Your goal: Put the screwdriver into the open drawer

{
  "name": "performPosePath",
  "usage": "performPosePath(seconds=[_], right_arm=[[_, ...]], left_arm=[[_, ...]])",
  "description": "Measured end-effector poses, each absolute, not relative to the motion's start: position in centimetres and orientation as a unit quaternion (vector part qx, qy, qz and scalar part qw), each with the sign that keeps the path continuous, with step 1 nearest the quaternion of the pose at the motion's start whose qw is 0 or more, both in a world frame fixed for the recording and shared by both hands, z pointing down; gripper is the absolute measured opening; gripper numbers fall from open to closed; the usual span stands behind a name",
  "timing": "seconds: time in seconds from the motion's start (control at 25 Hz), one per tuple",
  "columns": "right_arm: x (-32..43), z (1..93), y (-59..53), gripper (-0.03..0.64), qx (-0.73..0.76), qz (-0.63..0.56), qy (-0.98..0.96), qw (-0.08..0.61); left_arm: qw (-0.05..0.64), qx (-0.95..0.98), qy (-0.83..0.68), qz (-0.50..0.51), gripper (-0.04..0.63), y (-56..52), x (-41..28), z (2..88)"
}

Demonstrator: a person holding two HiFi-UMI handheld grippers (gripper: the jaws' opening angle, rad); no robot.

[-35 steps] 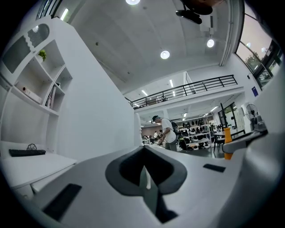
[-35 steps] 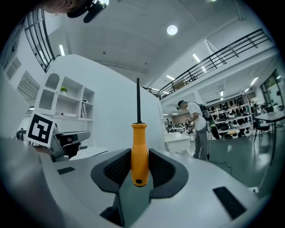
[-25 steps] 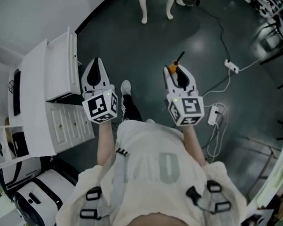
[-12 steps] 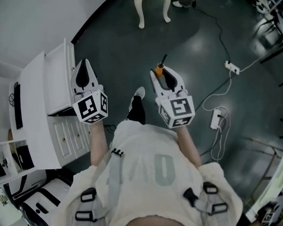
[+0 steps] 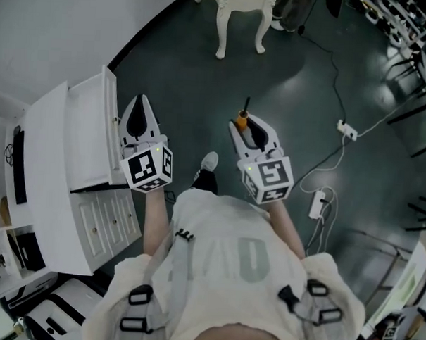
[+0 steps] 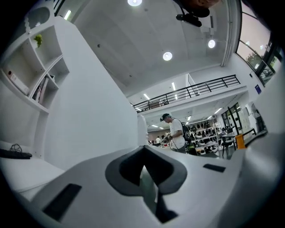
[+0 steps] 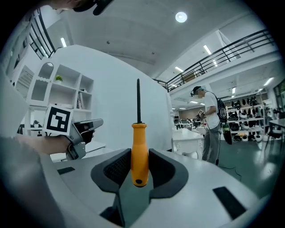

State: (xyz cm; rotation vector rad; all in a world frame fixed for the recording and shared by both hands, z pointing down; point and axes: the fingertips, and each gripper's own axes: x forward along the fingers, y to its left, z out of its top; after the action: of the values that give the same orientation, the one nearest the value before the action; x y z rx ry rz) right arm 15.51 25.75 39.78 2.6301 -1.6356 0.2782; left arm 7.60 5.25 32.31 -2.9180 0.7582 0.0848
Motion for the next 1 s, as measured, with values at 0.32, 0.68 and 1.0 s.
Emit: performPosePath(seconds=[0.32,0.68,1.0], right_arm=[[18.9,38.7,16.7,0.117,0.837,0.097,-0.536,0.044],[25.2,36.8,7.3,0.117,0.839,0.073,-0.538,0.037],[27.8,36.6,2.8,0.117,0.834,0.088,-0.543,0.040]], left_arm=[[0.064,-0.966,0.251,0.030,0.005,-2.5,11.7,32.6],[0.078,-0.966,0.240,0.048,0.005,-9.4,18.1,31.0],[0.054,-0.971,0.228,0.054,0.005,-12.9,21.0,30.9]])
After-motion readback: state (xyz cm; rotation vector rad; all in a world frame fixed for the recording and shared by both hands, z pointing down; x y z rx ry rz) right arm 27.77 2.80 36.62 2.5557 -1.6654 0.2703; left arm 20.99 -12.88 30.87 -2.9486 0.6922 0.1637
